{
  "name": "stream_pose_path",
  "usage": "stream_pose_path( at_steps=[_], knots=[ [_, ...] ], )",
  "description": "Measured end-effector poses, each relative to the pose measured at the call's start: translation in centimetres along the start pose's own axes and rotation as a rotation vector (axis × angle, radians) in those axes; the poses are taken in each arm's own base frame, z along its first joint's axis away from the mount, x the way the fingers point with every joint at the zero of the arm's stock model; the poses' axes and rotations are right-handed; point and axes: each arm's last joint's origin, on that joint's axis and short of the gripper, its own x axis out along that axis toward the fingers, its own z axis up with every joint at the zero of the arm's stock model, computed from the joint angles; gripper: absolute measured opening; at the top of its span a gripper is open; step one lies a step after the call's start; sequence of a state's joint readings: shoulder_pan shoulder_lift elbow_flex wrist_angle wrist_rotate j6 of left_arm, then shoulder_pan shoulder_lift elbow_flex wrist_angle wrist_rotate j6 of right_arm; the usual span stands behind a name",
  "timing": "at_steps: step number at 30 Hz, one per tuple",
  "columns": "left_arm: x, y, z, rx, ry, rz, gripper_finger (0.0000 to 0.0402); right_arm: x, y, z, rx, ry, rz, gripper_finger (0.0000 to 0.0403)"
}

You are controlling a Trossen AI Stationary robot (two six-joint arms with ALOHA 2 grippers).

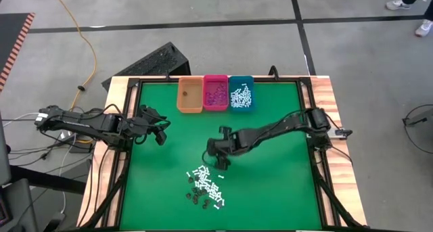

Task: Sort Halloween decoration
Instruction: Put the white bone toy into the blue bin

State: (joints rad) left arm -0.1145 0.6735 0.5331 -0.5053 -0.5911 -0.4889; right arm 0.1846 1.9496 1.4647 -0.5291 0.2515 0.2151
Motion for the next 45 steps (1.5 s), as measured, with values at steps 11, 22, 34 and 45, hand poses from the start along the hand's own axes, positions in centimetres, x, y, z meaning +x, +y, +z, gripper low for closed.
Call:
stream_pose_path(
  at_steps=[11, 22, 34, 45],
  knots=[
    [0.0, 0.0, 0.0, 0.011, 0.001, 0.0, 0.0144, -5.9, -12.9, 0.2, 0.027, 0.122, -0.236, 0.0016],
    [0.0, 0.0, 0.0, 0.011, 0.002, 0.0, 0.0144, -6.9, -25.5, -2.4, 0.319, 0.17, -0.372, 0.0066],
    [0.0, 0.0, -0.1, 0.017, 0.01, 0.002, 0.0144, -5.6, -22.4, -1.4, 0.227, 0.136, -0.082, 0.0193],
    [0.0, 0.0, -0.1, 0.017, 0.012, 0.001, 0.0144, -2.3, -2.1, -0.4, -0.01, 0.138, 0.198, 0.0177]
  ],
)
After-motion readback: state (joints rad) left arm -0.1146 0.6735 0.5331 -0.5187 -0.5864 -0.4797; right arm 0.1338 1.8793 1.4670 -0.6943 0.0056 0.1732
